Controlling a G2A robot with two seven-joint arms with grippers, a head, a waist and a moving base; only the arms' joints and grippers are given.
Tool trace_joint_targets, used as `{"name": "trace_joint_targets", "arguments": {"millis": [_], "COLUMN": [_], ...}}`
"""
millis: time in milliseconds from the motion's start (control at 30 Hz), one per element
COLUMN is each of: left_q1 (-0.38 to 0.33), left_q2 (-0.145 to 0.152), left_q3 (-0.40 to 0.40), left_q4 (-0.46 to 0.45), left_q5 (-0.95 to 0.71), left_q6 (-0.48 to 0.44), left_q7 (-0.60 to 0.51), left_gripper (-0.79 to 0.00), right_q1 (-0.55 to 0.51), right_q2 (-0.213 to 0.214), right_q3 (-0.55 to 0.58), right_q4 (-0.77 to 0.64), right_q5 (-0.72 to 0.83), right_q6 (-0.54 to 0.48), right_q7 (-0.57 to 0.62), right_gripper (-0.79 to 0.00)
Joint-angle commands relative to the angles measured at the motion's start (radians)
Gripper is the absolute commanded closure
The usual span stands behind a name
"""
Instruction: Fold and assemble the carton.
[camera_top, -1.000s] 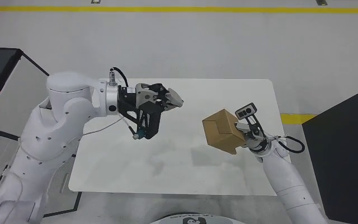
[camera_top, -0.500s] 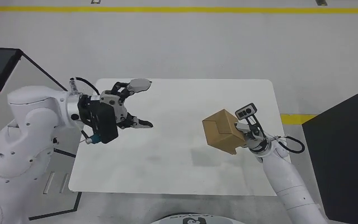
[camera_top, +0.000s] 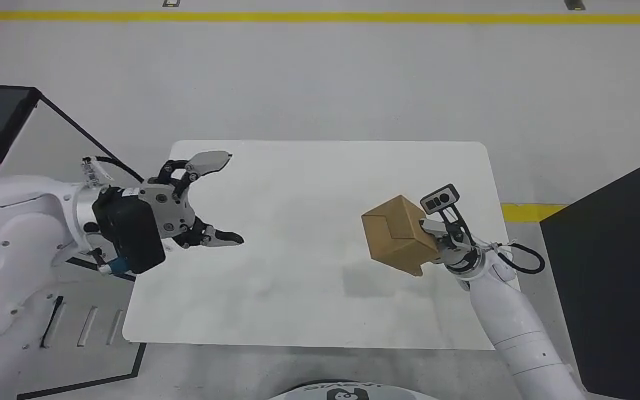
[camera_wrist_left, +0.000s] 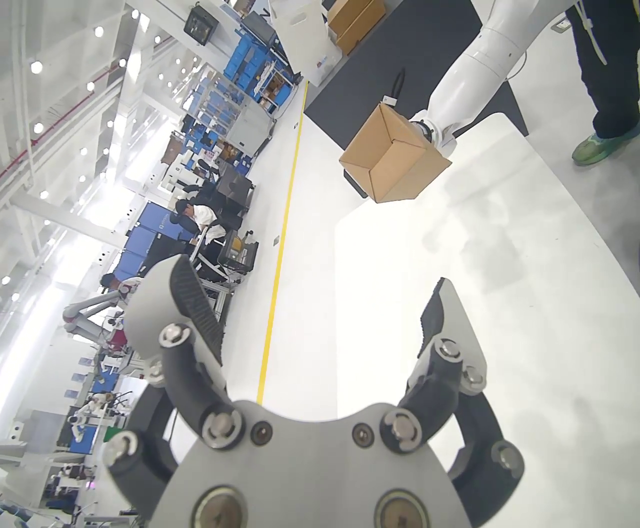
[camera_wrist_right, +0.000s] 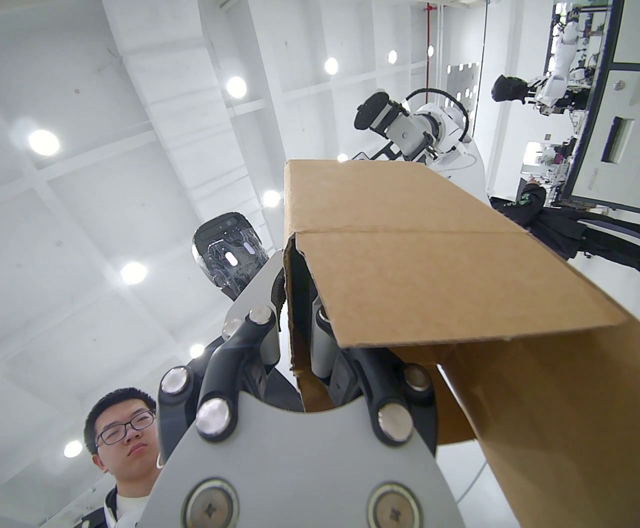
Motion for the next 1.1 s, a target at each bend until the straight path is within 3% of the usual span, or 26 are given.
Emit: {"name": "trace_joint_targets", "arguments": {"millis": [0, 167, 400, 600, 933, 1067], "left_q1": [0.000, 0.000, 0.000, 0.000, 0.000, 0.000], "left_q2": [0.000, 0.000, 0.000, 0.000, 0.000, 0.000], "left_q3": [0.000, 0.000, 0.000, 0.000, 0.000, 0.000], "left_q4": [0.000, 0.000, 0.000, 0.000, 0.000, 0.000], "left_q5": [0.000, 0.000, 0.000, 0.000, 0.000, 0.000], "left_q6": [0.000, 0.000, 0.000, 0.000, 0.000, 0.000], "left_q7": [0.000, 0.000, 0.000, 0.000, 0.000, 0.000], "left_gripper": [-0.785, -0.785, -0.785, -0.785, -0.785, -0.785], "right_q1": [0.000, 0.016, 0.077, 0.165, 0.170, 0.231], "right_q2": [0.000, 0.011, 0.065, 0.105, 0.107, 0.122], "right_q3": [0.000, 0.041, 0.171, 0.166, 0.162, 0.108], "right_q4": [0.000, -0.055, -0.221, -0.321, -0.324, -0.390], "right_q5": [0.000, -0.101, -0.538, -0.803, -0.819, -1.035], "right_q6": [0.000, -0.036, -0.138, -0.167, -0.168, -0.162], "right_q7": [0.000, -0.017, 0.000, -0.005, -0.005, 0.000], "right_gripper": [0.000, 0.000, 0.000, 0.000, 0.000, 0.000]}}
